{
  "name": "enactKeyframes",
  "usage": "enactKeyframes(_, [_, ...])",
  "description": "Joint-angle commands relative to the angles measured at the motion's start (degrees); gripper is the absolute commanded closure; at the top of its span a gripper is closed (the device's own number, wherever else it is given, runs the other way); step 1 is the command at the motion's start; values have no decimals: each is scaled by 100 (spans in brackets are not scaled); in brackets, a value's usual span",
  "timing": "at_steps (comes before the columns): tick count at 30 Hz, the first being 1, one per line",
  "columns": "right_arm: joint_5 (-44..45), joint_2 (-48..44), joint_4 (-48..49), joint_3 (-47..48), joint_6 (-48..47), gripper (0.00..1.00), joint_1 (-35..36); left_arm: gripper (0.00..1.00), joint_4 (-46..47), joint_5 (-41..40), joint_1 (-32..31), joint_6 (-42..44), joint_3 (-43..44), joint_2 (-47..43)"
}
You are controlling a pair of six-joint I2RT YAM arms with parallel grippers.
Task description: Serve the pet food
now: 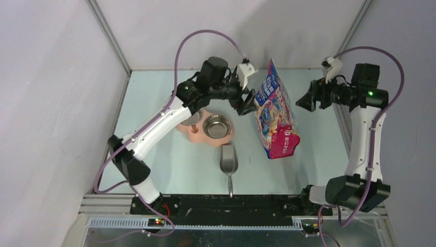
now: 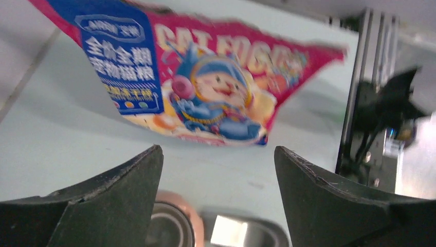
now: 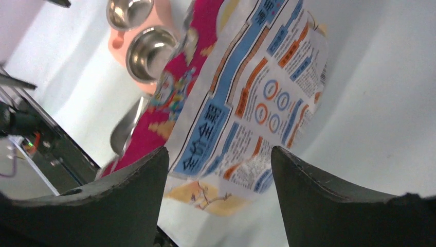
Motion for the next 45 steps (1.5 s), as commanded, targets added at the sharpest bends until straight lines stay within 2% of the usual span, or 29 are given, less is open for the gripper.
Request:
enactKeyframes(1, [220, 422, 1108, 456, 1835, 27, 335, 14, 862, -675, 39, -1962, 925, 395])
enactKeyframes(5, [1010, 720, 1831, 747, 3073, 28, 896, 18, 887, -365, 144, -2740, 1462, 928])
enactKeyframes(7, [1342, 908, 2029, 954, 3424, 28, 1144, 6, 924, -47, 252, -2972, 1427, 959])
enactKeyframes(9, [1678, 1088, 2119, 1164, 3615, 30, 1356, 1, 936, 197, 350, -2948, 1212, 828])
enactKeyframes(12, [2101, 1335, 2089, 1455, 3636, 35, 1477, 0, 742, 244, 383, -2251, 722, 497])
enactKeyframes(15, [2008, 1486, 2015, 1571, 3631, 38, 1529, 0, 519, -187, 385, -1988, 384, 111])
enactKeyframes(18, [1955, 1494, 1981, 1577, 3553, 41, 1576, 4, 291, -212, 391, -1620, 290, 29])
enactKeyframes(23, [2143, 1456, 1896, 1561, 3369, 46, 1835, 10, 201, -127, 389, -1634, 244, 42])
enactKeyframes(32, [2735, 1389, 1803, 1422, 3226, 52, 1981, 10, 328, -207, 383, -1792, 61, -29])
enactKeyframes(41, [2645, 1368, 1686, 1309, 3166, 57, 1945, 11, 335, -200, 327, -1780, 48, -18])
enactKeyframes(45, [2095, 1354, 1670, 1289, 3228, 56, 1839, 11, 305, -234, 306, -1722, 44, 1])
